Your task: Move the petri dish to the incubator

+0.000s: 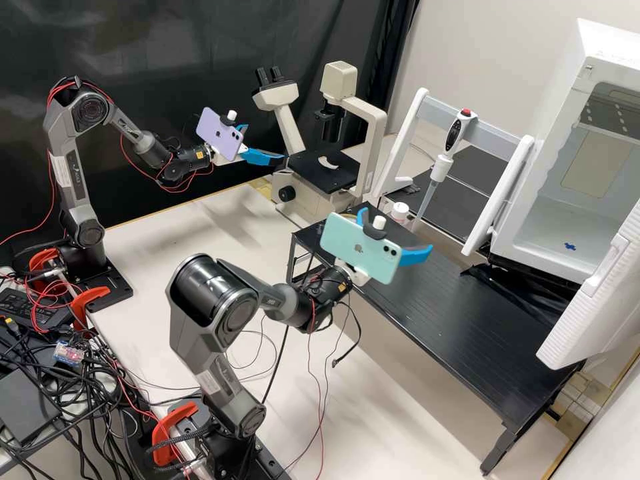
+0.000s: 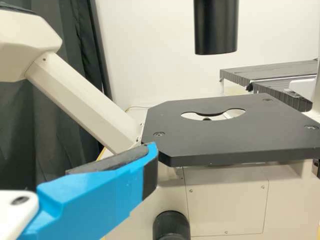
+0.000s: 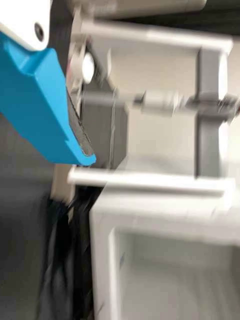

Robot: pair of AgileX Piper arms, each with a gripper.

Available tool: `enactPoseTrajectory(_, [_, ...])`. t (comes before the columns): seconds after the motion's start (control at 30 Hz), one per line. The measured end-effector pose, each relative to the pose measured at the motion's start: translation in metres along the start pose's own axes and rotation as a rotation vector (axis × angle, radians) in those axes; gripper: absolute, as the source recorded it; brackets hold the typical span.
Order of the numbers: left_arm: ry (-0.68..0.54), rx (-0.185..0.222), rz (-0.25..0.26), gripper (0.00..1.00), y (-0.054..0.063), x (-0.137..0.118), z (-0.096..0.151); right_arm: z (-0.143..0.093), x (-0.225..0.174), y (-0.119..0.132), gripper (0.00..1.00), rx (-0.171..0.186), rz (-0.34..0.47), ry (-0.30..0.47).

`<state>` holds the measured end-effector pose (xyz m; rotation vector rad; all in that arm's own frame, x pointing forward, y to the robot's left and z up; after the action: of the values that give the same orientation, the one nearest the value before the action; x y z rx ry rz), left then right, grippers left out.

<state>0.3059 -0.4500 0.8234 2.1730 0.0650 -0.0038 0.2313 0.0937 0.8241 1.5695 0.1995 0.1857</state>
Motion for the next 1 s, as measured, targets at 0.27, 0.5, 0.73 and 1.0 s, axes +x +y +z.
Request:
enactPoseTrajectory(0.27, [0.0, 0.0, 0.0, 1.0, 0.0, 0.0, 0.0, -0.035, -0.007, -0.028, 1.0, -0.045, -0.071, 0.089])
enactPoseTrajectory(0.5, [0.0, 0.0, 0.0, 1.0, 0.0, 0.0, 0.0, -0.036, -0.006, -0.057, 1.0, -0.039, -0.146, 0.027])
enactPoseTrajectory(0.73, [0.0, 0.0, 0.0, 1.0, 0.0, 0.0, 0.0, -0.028, 0.004, -0.078, 1.0, -0.026, -0.191, -0.048])
enactPoseTrajectory(1.0, [0.0, 0.0, 0.0, 1.0, 0.0, 0.0, 0.0, -0.026, 0.014, -0.101, 1.0, -0.04, -0.233, -0.096])
